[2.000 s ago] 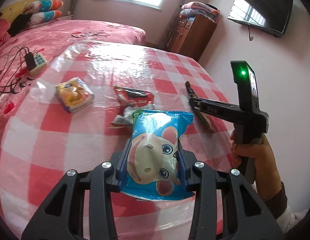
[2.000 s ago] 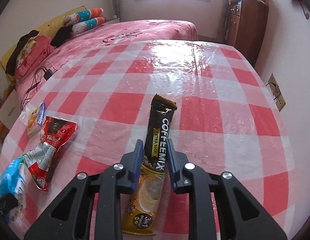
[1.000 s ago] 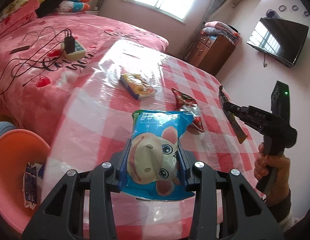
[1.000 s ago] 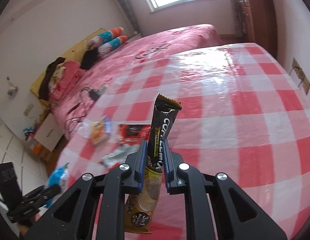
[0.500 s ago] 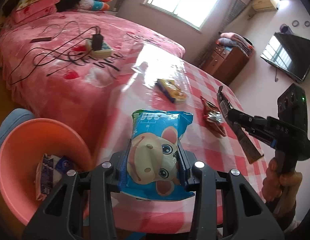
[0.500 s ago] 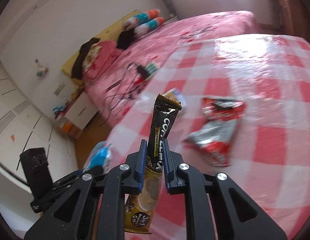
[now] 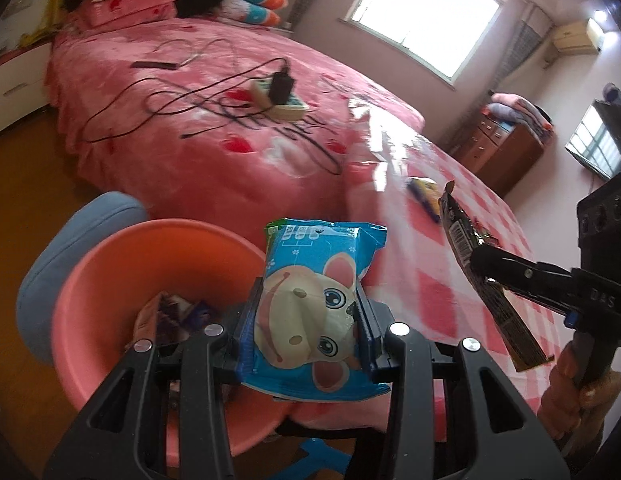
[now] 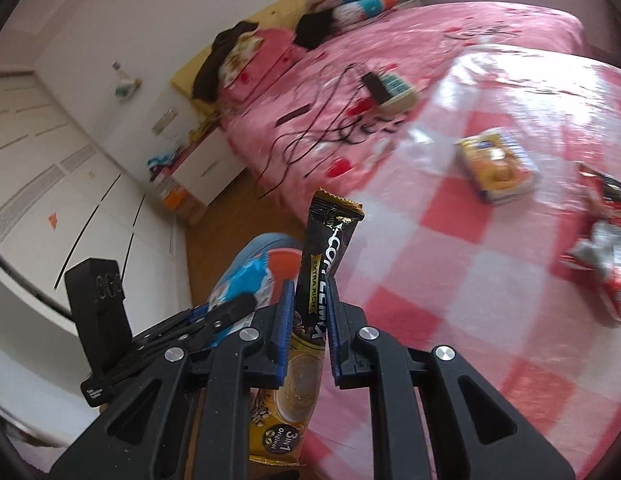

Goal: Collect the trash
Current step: 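Carry the blue wrapper and coffee stick to the orange bin and release, then move both tools back over the table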

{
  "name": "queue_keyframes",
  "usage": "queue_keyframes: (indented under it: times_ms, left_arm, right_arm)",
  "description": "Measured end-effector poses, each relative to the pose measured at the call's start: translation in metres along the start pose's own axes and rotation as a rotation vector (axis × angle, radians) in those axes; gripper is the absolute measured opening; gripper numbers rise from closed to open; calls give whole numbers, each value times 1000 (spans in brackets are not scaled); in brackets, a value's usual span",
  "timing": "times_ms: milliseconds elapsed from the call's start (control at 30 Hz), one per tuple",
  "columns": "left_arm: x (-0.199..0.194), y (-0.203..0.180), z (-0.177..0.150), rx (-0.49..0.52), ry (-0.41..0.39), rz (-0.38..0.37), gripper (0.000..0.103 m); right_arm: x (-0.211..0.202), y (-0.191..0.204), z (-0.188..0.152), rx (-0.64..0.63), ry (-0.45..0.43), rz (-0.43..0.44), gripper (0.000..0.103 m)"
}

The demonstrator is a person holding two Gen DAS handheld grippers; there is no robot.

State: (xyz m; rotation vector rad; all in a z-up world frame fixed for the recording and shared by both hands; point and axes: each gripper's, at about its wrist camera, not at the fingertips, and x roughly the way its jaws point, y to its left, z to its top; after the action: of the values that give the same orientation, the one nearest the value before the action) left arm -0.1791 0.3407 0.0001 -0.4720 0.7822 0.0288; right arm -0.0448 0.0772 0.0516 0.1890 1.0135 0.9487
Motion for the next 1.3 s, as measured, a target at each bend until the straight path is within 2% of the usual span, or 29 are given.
queue_keyframes:
  times_ms: [367, 433, 467, 500, 533, 567, 700, 800, 1300]
  left_arm:
    - [-1, 61, -11, -127, 4, 113, 44]
    - [-2, 71, -13, -158, 9, 136, 46]
    - [-2, 74, -14, -167, 10, 143, 50]
    - [-5, 79, -14, -176, 5, 157, 54]
    - [-7, 82, -14, -182, -6, 173, 62]
    - [-9, 83, -15, -185, -17, 182, 66]
    - [-14, 84, -12, -186, -40, 198, 70]
    - [-14, 80, -10, -176, -41, 201, 74]
    - [-12, 39, -8, -112, -23, 140, 76]
  right_arm:
    - [63, 62, -1, -105, 77, 75, 20]
    - [74, 67, -1, -112, 83, 67, 37]
    - [79, 68, -3, -101, 82, 64, 50]
    - [81, 67, -2, -93, 81, 64, 57]
    - [82, 66, -4, -86, 76, 63, 58]
    - [80, 63, -5, -87, 70, 52, 61]
    - [67, 57, -5, -98, 23, -11, 76]
    - [57, 55, -7, -127, -15, -67, 82]
    - [11, 24, -21, -165, -127, -234, 84]
